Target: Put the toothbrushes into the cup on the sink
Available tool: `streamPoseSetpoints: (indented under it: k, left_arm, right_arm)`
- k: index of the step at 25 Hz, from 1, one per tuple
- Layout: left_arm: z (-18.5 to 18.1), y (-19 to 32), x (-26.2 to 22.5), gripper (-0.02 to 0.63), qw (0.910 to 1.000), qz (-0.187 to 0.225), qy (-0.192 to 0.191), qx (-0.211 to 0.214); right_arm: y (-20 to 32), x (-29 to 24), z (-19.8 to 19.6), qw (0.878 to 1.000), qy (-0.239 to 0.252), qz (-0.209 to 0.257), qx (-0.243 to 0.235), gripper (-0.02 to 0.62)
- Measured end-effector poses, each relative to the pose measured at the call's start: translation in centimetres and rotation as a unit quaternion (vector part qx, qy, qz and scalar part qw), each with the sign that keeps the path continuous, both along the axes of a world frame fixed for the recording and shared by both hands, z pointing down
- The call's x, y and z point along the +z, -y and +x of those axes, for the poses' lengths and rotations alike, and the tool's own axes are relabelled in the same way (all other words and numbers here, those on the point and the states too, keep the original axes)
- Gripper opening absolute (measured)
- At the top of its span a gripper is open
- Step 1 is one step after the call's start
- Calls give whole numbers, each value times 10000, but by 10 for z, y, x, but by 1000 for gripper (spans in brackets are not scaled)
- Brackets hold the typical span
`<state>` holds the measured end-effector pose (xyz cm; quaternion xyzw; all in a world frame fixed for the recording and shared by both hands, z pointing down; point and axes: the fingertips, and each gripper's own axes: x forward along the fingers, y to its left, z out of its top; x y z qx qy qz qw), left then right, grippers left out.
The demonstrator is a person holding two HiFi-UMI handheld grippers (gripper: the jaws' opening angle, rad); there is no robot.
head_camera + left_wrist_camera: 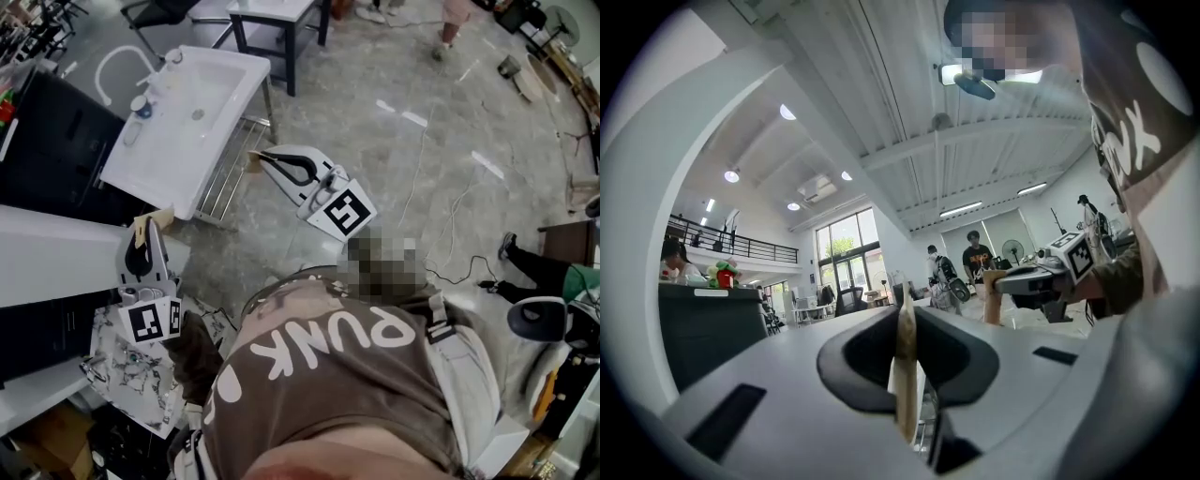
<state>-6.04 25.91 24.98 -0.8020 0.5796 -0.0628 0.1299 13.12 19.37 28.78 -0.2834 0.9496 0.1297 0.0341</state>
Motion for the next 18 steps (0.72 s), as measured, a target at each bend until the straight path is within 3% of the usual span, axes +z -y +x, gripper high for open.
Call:
streamPoseSetpoints:
  k: [7, 13, 18]
  left_arm:
    - [15, 20, 10, 41, 9999, -108, -47, -82]
    - [-5, 57, 21, 41, 9995, -209, -97, -200]
    - [-38, 119, 37, 41, 9994, -244, -149, -179]
  right_arm:
    - [28, 3, 12, 9999, 8, 47, -110, 14]
    - [70, 13, -4, 9999, -45, -16, -137, 14]
    - [130, 22, -35, 9998, -158, 0, -98, 15]
